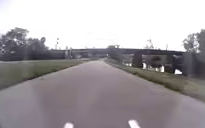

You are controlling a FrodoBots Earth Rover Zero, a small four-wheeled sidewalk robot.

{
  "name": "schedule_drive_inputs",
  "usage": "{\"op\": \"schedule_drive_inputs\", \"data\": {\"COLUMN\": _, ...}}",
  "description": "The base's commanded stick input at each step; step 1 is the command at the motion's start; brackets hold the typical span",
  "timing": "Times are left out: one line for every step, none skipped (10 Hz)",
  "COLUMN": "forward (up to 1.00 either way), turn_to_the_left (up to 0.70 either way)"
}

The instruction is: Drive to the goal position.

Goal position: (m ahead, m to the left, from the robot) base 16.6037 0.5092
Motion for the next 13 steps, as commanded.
{"op": "schedule_drive_inputs", "data": {"forward": 0.70, "turn_to_the_left": 0.00}}
{"op": "schedule_drive_inputs", "data": {"forward": 0.70, "turn_to_the_left": 0.00}}
{"op": "schedule_drive_inputs", "data": {"forward": 0.70, "turn_to_the_left": 0.00}}
{"op": "schedule_drive_inputs", "data": {"forward": 0.70, "turn_to_the_left": 0.00}}
{"op": "schedule_drive_inputs", "data": {"forward": 0.70, "turn_to_the_left": 0.00}}
{"op": "schedule_drive_inputs", "data": {"forward": 0.70, "turn_to_the_left": 0.00}}
{"op": "schedule_drive_inputs", "data": {"forward": 0.70, "turn_to_the_left": 0.00}}
{"op": "schedule_drive_inputs", "data": {"forward": 0.70, "turn_to_the_left": 0.00}}
{"op": "schedule_drive_inputs", "data": {"forward": 0.70, "turn_to_the_left": 0.00}}
{"op": "schedule_drive_inputs", "data": {"forward": 0.70, "turn_to_the_left": 0.00}}
{"op": "schedule_drive_inputs", "data": {"forward": 0.70, "turn_to_the_left": 0.00}}
{"op": "schedule_drive_inputs", "data": {"forward": 0.70, "turn_to_the_left": 0.00}}
{"op": "schedule_drive_inputs", "data": {"forward": 0.70, "turn_to_the_left": 0.00}}
